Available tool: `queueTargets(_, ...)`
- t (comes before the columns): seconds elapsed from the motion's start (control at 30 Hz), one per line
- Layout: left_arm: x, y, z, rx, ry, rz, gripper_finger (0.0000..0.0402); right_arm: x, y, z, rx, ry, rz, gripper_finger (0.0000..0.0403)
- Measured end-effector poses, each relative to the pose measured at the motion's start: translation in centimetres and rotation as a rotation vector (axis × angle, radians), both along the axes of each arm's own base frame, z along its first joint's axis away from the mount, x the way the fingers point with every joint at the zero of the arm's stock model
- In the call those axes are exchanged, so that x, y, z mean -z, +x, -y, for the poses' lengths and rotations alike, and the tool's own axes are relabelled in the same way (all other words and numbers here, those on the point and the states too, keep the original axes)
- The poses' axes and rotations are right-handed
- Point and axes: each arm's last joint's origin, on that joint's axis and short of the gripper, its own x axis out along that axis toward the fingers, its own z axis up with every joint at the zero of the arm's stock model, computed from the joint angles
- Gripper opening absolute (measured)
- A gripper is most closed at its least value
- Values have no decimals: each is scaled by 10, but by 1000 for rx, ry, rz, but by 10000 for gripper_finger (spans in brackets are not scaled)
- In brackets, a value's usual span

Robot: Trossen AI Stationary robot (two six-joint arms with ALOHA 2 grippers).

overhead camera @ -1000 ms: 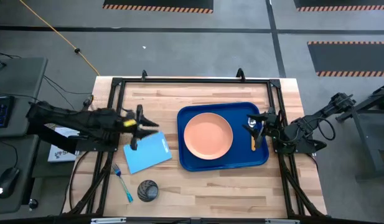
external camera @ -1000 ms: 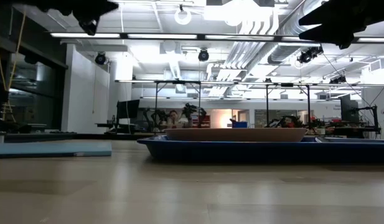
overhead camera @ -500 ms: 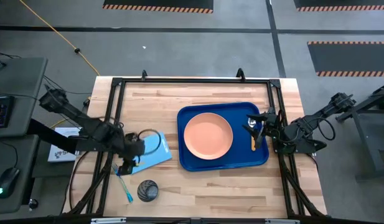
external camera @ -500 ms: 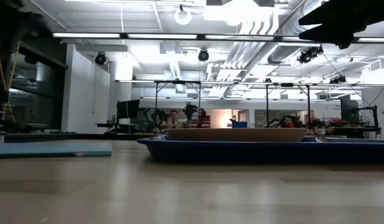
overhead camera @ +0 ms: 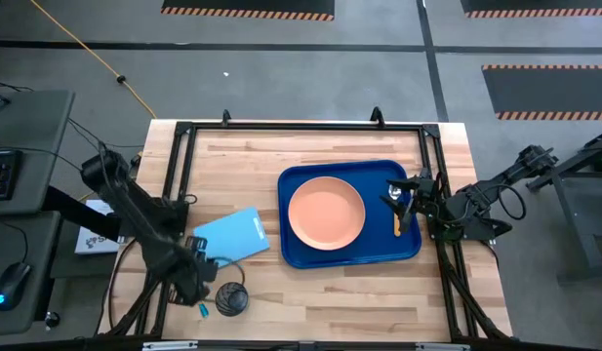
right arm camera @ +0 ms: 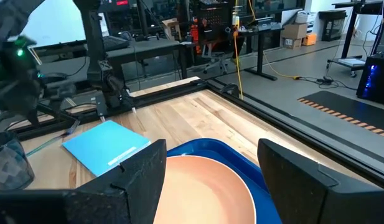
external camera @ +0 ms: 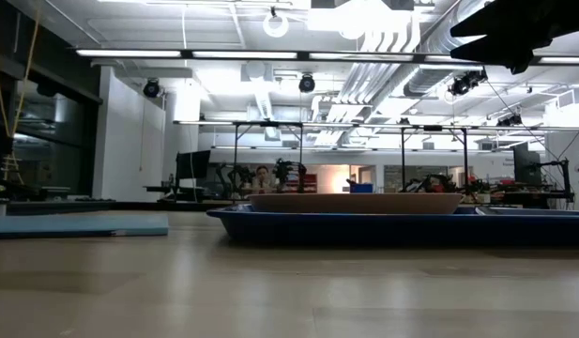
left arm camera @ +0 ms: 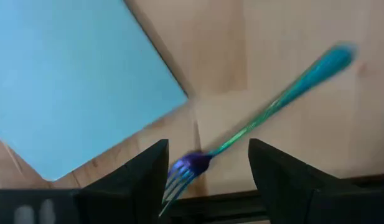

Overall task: Pick and place plate/cup/fork/spoon on tray
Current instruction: Put the blue fork on the blue serving tray to the right of the pink plate

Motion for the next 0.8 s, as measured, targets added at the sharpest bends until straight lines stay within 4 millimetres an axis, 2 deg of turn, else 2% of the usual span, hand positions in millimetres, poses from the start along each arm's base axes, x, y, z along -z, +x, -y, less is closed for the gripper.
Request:
queueTargets(0.17,27,-11,20,107,100,-74,209,0,0,0,1,7,4,245)
queueTargets(0.3,41,-16,29,138,152,-107,209,0,0,0,1,7,4,245)
queueTargets(0.8,64,-15,42,263,159,-129,209,0,0,0,2,21,10,245)
